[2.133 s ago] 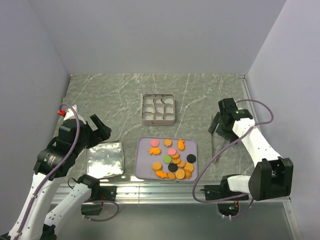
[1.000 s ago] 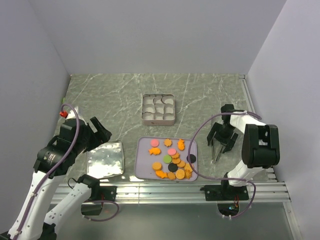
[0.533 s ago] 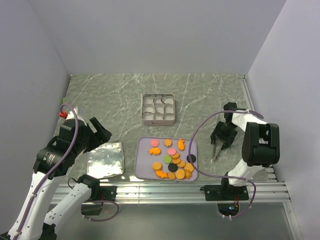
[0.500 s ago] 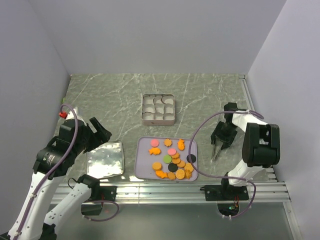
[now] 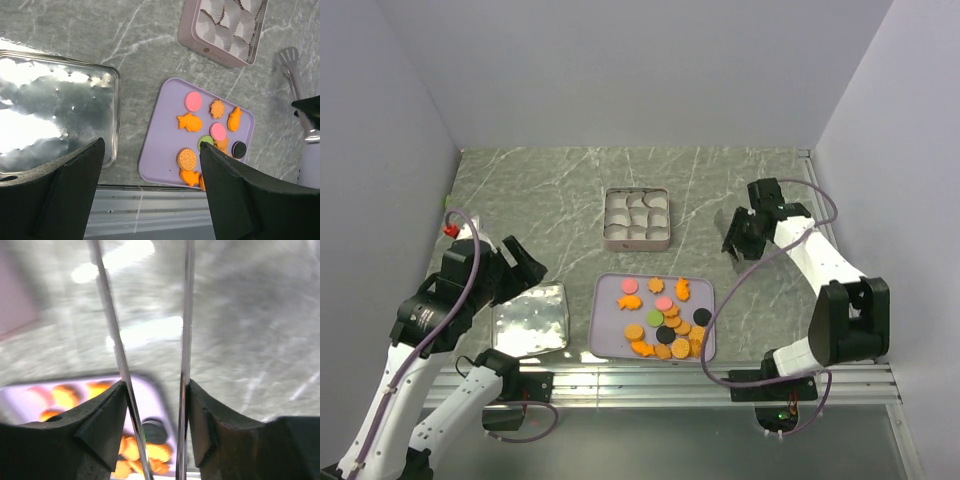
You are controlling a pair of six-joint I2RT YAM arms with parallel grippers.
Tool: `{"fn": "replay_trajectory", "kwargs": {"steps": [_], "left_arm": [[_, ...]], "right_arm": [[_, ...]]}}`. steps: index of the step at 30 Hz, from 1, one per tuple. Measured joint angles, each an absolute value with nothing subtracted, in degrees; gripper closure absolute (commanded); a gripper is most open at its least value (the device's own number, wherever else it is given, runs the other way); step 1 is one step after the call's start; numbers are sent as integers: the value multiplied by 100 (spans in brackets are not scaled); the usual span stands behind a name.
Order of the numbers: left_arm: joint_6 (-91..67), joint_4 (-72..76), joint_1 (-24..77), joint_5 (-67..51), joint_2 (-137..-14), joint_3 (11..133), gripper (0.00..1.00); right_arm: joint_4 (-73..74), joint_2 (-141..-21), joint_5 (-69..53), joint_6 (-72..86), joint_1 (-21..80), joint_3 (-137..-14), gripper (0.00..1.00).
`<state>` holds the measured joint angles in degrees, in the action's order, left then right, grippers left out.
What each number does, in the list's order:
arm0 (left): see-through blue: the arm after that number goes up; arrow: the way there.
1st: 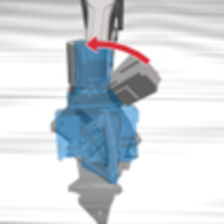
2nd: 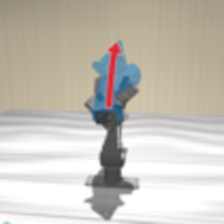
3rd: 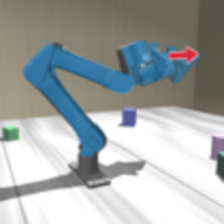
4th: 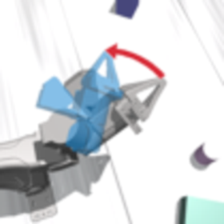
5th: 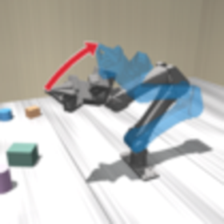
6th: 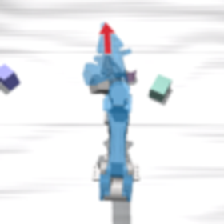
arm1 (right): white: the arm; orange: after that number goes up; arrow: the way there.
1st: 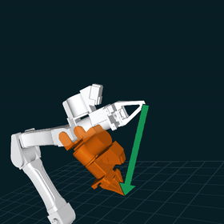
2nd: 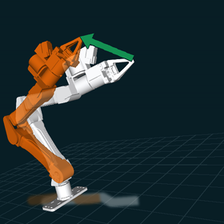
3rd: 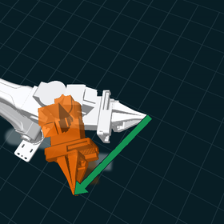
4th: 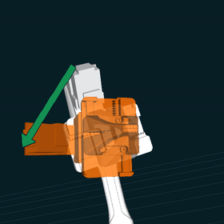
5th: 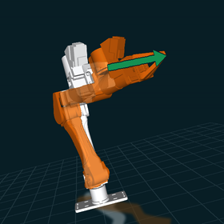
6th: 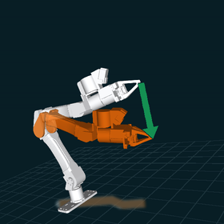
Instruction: Pack the cookies
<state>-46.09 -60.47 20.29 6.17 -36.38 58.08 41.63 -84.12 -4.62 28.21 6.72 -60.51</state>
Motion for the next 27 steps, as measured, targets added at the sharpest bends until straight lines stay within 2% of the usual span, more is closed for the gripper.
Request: {"fn": "replay_trajectory", "kwargs": {"steps": [2, 18, 27], "left_arm": [[-4593, -5999, 2029, 552, -3682, 5804, 18], [-4456, -5531, 2029, 119, -3861, 5540, 18], [-4445, -5317, 2029, -32, -3848, 5236, 18]], "right_arm": [[4202, -8239, -454, 2893, 832, -6198, 50], [4845, -7041, -668, 3321, 1166, -5804, 50], [5723, -6757, -666, 3328, 1839, -6335, 48]]}}
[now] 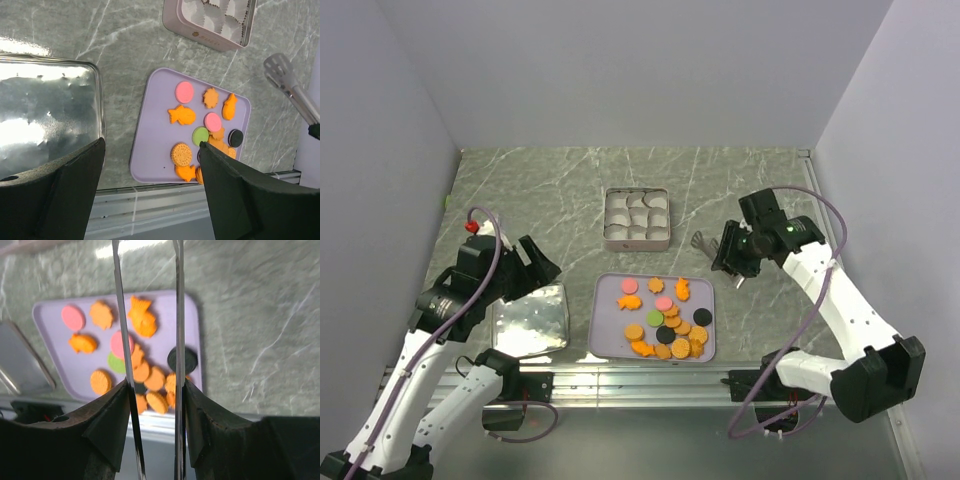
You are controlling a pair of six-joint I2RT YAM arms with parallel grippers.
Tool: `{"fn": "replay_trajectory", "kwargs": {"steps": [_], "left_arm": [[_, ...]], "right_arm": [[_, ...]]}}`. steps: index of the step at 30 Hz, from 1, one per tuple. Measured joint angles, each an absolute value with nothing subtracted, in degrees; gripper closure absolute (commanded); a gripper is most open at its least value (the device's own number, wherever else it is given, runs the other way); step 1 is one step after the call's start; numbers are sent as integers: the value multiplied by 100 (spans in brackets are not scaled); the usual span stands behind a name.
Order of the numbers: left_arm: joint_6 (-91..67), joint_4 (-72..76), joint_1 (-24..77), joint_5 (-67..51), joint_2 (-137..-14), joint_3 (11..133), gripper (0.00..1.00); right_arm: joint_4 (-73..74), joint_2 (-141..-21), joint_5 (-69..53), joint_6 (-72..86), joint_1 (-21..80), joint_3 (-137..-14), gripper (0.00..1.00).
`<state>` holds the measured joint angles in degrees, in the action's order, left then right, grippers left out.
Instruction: Pack the cookies
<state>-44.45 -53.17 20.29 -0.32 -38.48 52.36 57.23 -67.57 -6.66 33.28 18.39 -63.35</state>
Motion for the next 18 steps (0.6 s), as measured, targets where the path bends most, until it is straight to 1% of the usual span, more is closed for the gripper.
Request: {"fn": "replay_trajectory", "kwargs": {"steps": [10, 18], "left_arm": [[-4445, -5148, 2029, -84, -3833, 5133, 18], [-4445, -5107, 2029, -128, -3820, 5059, 19]], "right_arm": [[6667, -6536, -373, 3632, 3223, -6462, 48], [7072, -6779, -67, 3916, 4171, -6869, 47]]}}
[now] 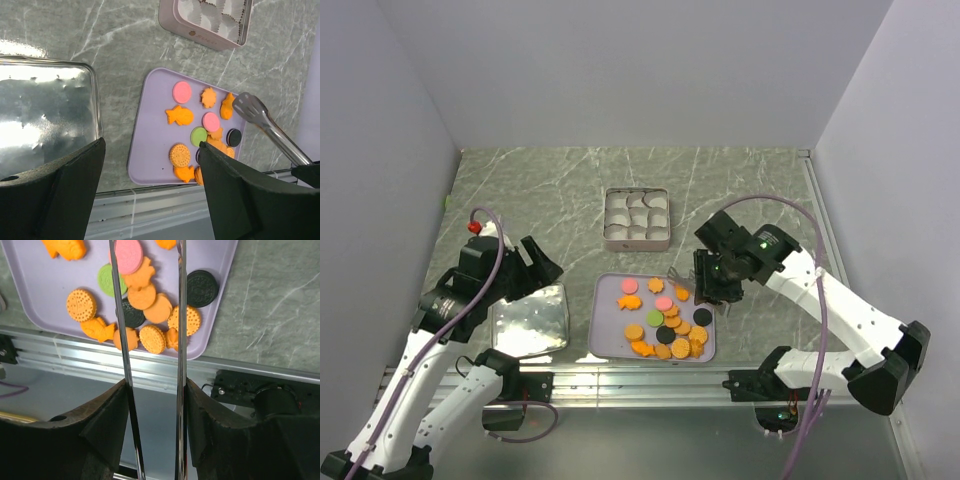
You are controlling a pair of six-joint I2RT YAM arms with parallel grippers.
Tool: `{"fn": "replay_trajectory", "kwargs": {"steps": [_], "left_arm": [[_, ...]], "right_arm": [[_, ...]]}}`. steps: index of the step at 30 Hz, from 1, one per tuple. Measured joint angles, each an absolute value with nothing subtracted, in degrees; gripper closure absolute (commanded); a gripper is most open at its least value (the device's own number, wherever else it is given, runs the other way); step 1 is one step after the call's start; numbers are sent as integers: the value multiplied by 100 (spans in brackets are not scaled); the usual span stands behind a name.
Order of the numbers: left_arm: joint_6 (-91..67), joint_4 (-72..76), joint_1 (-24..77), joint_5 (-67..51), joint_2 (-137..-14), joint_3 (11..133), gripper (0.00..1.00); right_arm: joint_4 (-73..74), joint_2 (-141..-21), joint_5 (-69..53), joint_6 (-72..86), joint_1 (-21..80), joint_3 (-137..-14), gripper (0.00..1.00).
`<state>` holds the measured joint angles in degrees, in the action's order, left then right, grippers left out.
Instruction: Pack the cookies
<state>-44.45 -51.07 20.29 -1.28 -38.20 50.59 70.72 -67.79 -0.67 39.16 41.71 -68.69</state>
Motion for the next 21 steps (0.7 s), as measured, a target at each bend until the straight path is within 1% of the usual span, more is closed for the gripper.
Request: {"fn": "replay_trajectory", "kwargs": {"steps": [9, 21], "left_arm": [[-4447, -5083, 2029, -119, -3693, 5006, 18], [-4475, -5196, 2029, -60, -3391, 4930, 17]], "right_arm": [[7465, -7371, 386, 3983, 4525, -7179, 47], [7522, -7894, 467, 3977, 4869, -7321, 47]]}}
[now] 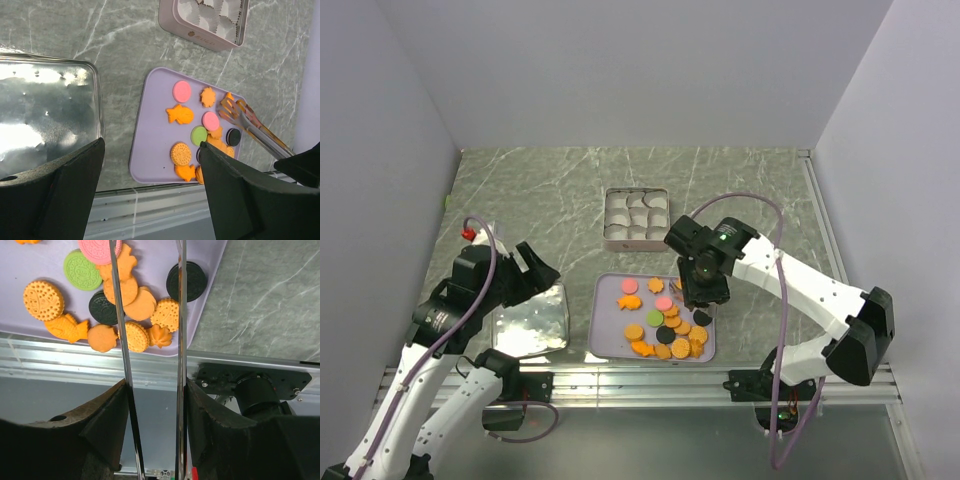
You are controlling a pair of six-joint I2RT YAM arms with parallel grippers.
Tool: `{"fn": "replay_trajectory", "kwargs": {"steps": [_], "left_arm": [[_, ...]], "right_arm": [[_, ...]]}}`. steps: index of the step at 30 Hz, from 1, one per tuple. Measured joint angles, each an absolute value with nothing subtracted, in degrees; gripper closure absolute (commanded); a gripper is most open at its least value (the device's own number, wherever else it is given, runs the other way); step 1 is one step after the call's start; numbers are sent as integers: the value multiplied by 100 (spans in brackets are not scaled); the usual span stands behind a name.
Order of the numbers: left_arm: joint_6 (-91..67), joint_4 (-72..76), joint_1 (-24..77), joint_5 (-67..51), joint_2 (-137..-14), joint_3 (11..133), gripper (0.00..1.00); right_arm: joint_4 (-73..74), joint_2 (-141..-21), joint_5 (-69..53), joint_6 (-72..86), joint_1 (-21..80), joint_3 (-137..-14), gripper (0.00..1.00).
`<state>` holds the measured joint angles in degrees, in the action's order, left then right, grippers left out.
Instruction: Pack the cookies
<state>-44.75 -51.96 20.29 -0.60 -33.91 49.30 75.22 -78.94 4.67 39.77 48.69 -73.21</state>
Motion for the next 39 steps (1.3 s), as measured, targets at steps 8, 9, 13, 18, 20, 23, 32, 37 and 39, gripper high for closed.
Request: {"fn": "replay_trajectory", "kwargs": {"steps": [8, 9, 13, 18, 20, 23, 32, 37, 39], "left_arm": [[-4484, -5221, 2029, 58, -3382, 4919, 17], [-4484, -5218, 2029, 73, -3382, 4919, 16], [-4486, -5218, 2029, 115, -3385, 4919, 17], [-4486, -5218, 2029, 137, -3385, 4919, 16], [-4486, -5218, 2029, 141, -3385, 4919, 16], [-4484, -5218, 2029, 145, -3395, 4919, 16], [-4462, -5218, 2029, 165, -3590, 4987, 16], [-4401, -5231, 2029, 228, -3675, 5186, 15], [-4370, -5310, 2029, 287, -3691, 5297, 14]], "right_arm": [[7522, -8031, 475, 3955, 4906, -7321, 52], [7522, -8051, 480, 3953, 4915, -7321, 53], [7526, -8103, 489, 3920, 4954, -7321, 61], [7546, -8106, 504, 3913, 4974, -7345, 65], [7618, -8117, 545, 3918, 4974, -7461, 65], [7730, -8160, 661, 3938, 4974, -7885, 66], [7736, -8444, 880, 3933, 4974, -9389, 66], [7773, -9061, 1044, 3802, 4923, -10167, 66], [7760, -9376, 1103, 3715, 4831, -10532, 67]]}}
